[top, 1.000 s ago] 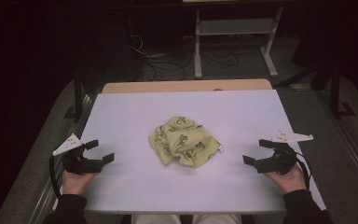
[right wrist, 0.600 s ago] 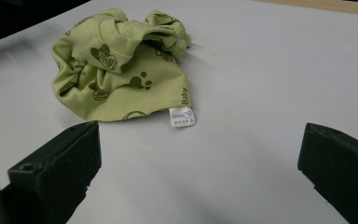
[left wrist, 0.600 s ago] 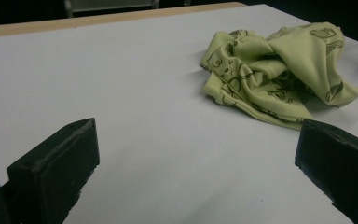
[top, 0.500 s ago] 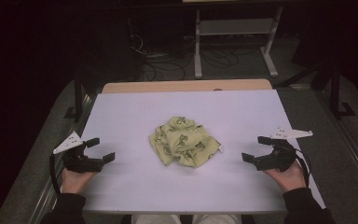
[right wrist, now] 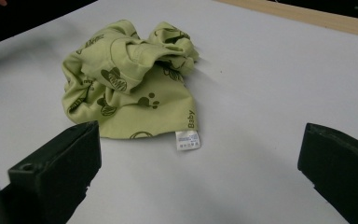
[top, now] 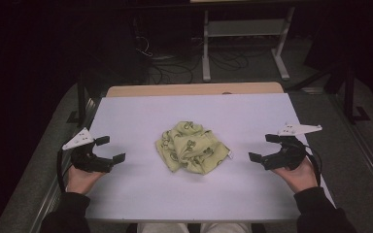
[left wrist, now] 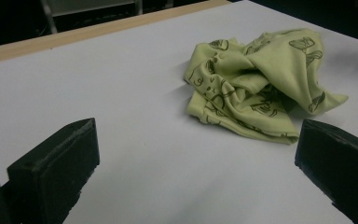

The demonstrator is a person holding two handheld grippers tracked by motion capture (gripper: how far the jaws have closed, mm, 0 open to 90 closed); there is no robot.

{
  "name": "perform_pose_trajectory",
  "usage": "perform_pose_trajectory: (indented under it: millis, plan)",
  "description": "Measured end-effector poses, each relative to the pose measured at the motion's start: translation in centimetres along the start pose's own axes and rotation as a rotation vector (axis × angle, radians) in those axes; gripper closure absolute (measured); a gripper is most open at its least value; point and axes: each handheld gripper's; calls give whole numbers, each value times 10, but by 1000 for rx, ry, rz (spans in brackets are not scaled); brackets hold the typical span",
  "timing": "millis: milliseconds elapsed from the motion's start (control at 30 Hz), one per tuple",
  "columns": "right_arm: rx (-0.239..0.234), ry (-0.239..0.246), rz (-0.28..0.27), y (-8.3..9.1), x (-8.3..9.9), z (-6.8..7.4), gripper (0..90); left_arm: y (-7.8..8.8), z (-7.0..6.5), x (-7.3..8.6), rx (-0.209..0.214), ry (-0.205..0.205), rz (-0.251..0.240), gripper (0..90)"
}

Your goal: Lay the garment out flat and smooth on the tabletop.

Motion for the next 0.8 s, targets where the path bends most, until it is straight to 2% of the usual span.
perform_pose_trajectory:
  millis: [133,200,800]
  plan:
    - [-9,7,16,-4,-7,0,0,-5,-1,-6,6,-8,9,0]
    - [-13,13,24,-5,-10,0,0,-8,-3,-11,5,-38,4,0]
    - [-28,61,65,-19,-31,-2,0,-22,-9,-42,45,-88,17,0]
Point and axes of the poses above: each handheld gripper's, and its own axes: y roughly backward along the jaws, x roughly out of its underside, z roughly to its left, and after that the axes turned 14 degrees about -x, right-handed
